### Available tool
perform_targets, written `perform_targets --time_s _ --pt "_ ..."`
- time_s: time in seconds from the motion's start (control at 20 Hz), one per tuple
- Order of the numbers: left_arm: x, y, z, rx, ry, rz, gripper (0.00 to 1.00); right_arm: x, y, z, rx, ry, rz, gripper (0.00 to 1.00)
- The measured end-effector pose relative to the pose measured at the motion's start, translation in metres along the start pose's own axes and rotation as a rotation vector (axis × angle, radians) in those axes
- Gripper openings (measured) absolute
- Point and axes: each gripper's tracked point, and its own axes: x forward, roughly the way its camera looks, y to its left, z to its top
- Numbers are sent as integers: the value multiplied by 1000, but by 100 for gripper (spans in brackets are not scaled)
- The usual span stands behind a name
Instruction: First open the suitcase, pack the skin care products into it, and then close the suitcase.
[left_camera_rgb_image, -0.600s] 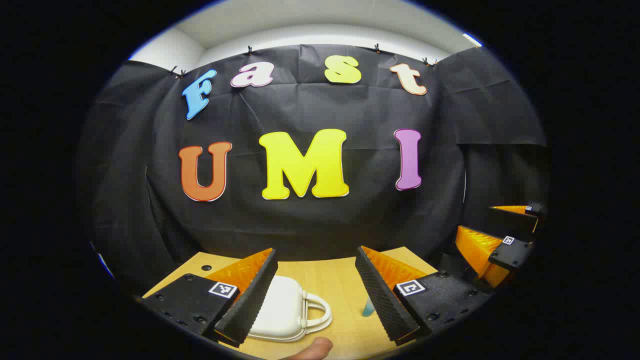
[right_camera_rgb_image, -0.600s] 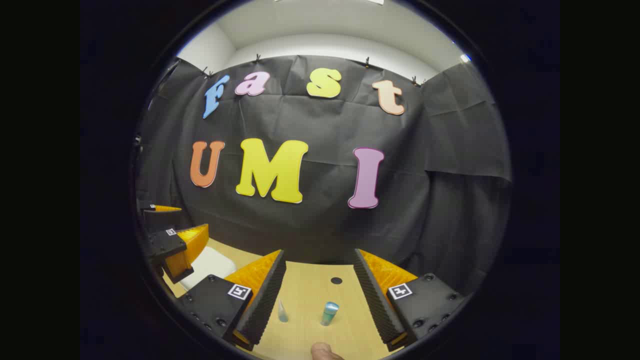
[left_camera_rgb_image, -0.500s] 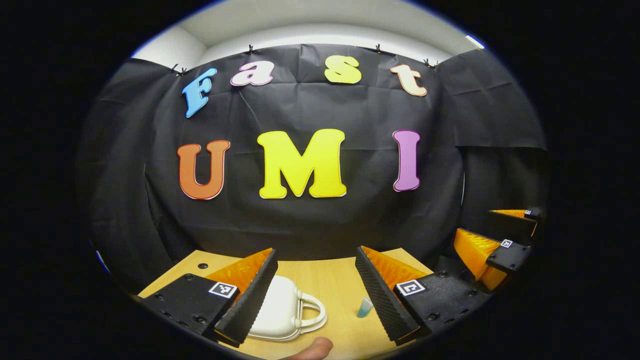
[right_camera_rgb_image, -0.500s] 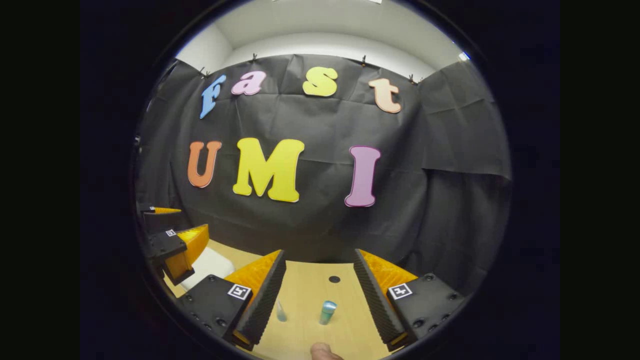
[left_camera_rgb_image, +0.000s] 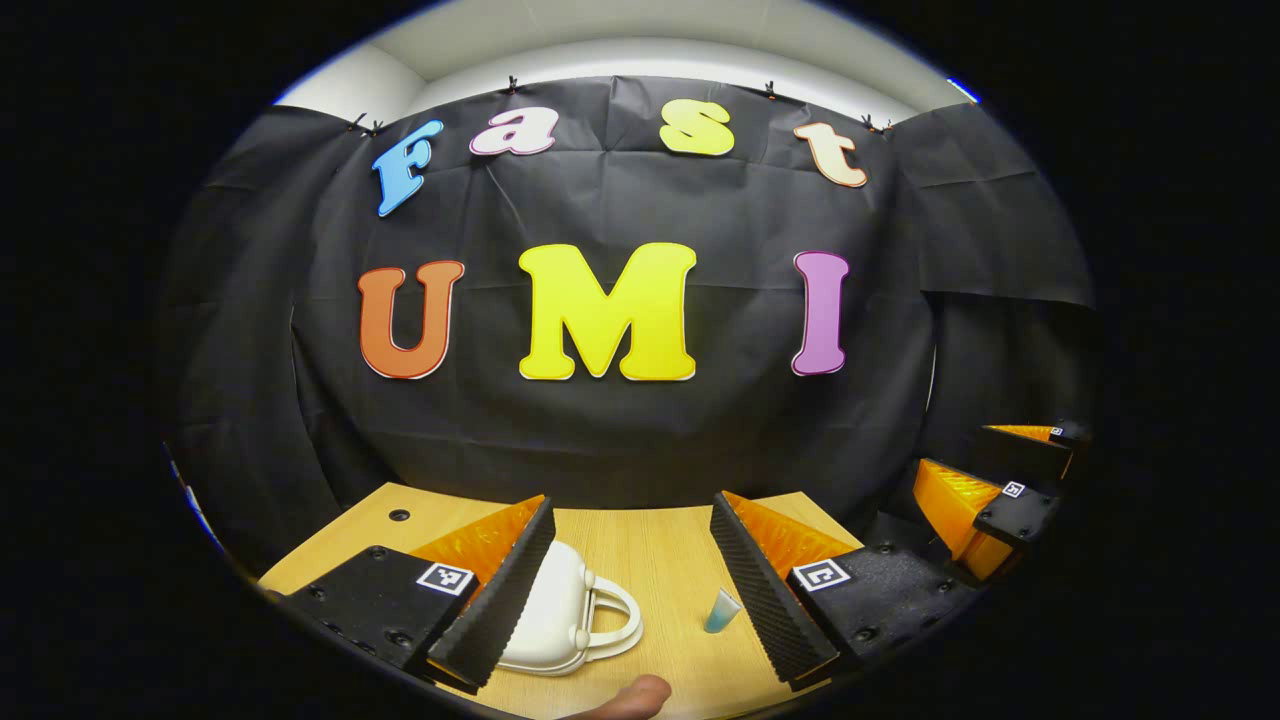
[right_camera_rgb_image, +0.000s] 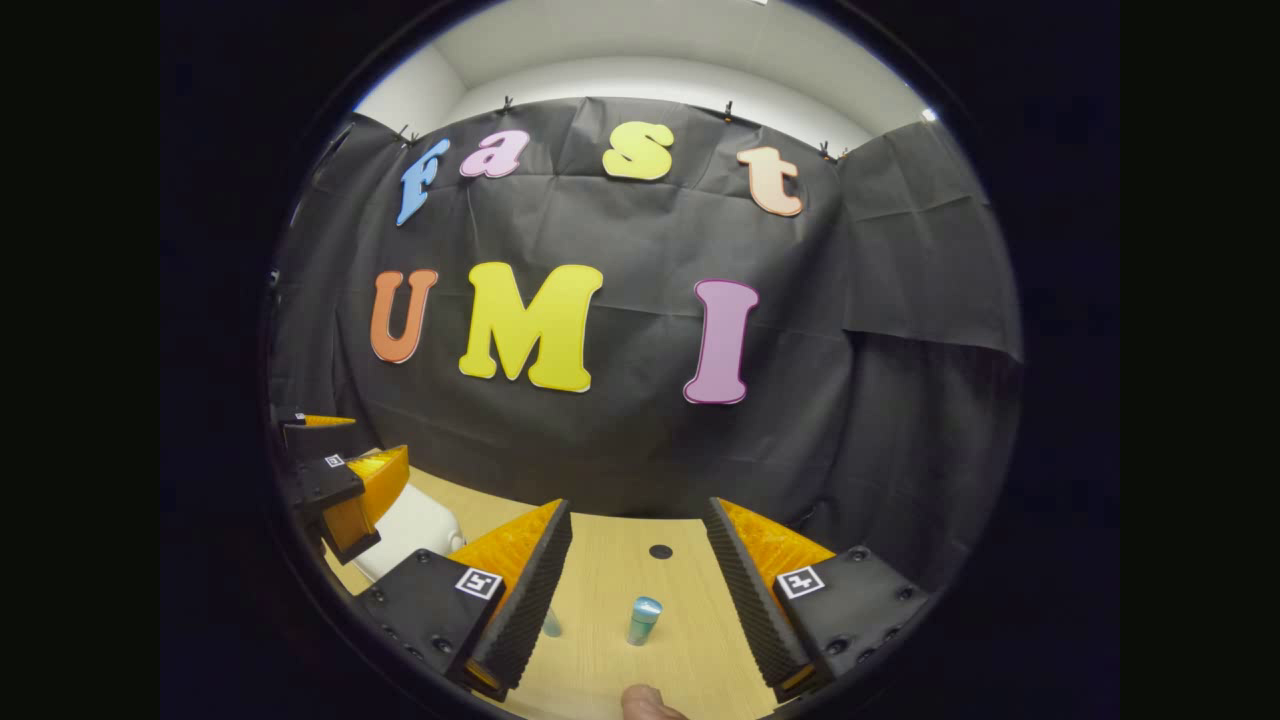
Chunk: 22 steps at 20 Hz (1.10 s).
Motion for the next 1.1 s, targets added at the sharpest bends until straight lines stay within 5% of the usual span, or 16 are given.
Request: perform_targets --time_s 0.35,1.1 --pt "10 5 -6 9 2 20 100 8 -1 1 -15 -9 11 81" --pt "72 7 -180 616 152 -40 99 -6 -114 -84 -58 94 -188 81"
